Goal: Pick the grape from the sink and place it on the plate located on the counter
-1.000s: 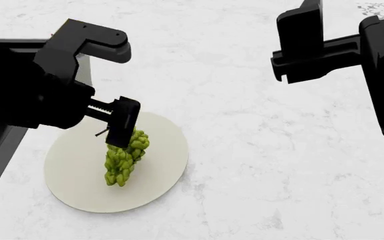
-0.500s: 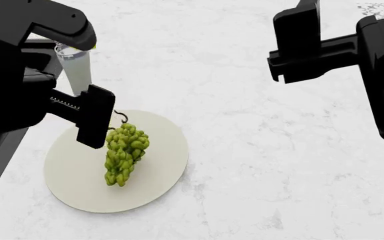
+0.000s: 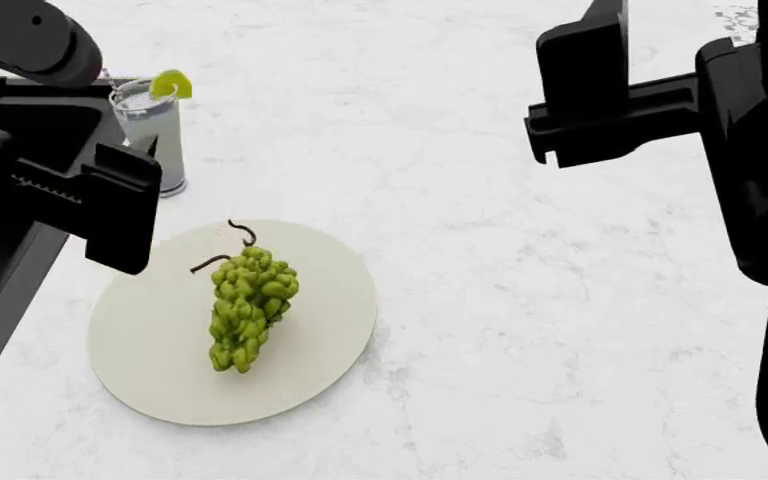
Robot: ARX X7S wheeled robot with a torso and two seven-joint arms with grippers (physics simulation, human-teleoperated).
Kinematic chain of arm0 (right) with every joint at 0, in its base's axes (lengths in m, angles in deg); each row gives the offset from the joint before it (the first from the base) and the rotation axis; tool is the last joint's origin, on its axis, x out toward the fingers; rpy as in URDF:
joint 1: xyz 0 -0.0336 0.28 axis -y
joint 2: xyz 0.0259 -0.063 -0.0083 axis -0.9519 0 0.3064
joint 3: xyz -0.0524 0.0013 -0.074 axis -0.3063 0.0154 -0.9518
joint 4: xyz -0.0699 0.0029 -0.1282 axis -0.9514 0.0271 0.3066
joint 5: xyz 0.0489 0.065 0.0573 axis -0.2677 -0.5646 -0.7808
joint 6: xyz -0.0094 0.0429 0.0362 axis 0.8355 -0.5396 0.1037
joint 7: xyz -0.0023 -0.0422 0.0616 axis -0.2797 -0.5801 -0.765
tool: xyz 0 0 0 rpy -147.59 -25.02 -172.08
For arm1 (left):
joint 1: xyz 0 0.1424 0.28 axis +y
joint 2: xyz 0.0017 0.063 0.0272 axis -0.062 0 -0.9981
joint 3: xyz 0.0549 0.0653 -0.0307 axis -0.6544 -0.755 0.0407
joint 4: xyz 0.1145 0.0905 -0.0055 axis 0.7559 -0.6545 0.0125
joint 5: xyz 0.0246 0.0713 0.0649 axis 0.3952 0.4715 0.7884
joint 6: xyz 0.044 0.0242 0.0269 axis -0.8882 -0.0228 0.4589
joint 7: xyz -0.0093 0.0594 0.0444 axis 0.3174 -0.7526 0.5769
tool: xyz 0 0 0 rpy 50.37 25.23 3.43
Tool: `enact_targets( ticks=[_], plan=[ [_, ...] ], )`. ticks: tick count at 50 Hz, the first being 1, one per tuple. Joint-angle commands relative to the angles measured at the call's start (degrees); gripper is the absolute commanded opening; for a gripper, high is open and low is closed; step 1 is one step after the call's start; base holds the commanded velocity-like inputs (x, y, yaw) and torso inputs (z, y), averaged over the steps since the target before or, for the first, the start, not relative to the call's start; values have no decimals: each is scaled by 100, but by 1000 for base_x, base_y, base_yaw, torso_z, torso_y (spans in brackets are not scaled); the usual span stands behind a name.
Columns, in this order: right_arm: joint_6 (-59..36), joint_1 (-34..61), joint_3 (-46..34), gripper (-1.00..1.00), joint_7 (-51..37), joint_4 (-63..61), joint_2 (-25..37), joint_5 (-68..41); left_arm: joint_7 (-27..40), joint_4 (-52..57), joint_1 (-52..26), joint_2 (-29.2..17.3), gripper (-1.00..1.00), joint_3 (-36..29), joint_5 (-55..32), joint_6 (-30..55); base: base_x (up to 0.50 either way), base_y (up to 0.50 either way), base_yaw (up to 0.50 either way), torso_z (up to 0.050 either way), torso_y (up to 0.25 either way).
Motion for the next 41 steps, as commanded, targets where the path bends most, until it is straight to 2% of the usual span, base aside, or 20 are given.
enact_targets(
  ticks=[1, 11, 20, 30, 41],
  plan=[
    [207, -100, -12, 100, -39, -21, -93, 37, 469, 669, 371, -302, 100, 142, 372, -539, 0, 0, 0, 0, 0],
    [91, -137, -36, 100, -305, -166, -121, -110, 773, 1180, 526, -491, 100, 223, 554, -702, 0, 0, 0, 0, 0],
    [-103, -64, -47, 100, -746, -286, -209, -330, 1079, 1646, 755, -939, 100, 366, 640, -833, 0, 0, 0, 0, 0],
    [-199, -67, -3, 100, -1073, -400, -219, -560, 1343, 1932, 872, -1214, 100, 476, 567, -945, 0, 0, 0, 0, 0],
    [-236, -66, 18, 100, -1264, -438, -208, -706, 1758, 2458, 1075, -1844, 100, 746, 90, -1196, 0, 0, 0, 0, 0]
  ],
)
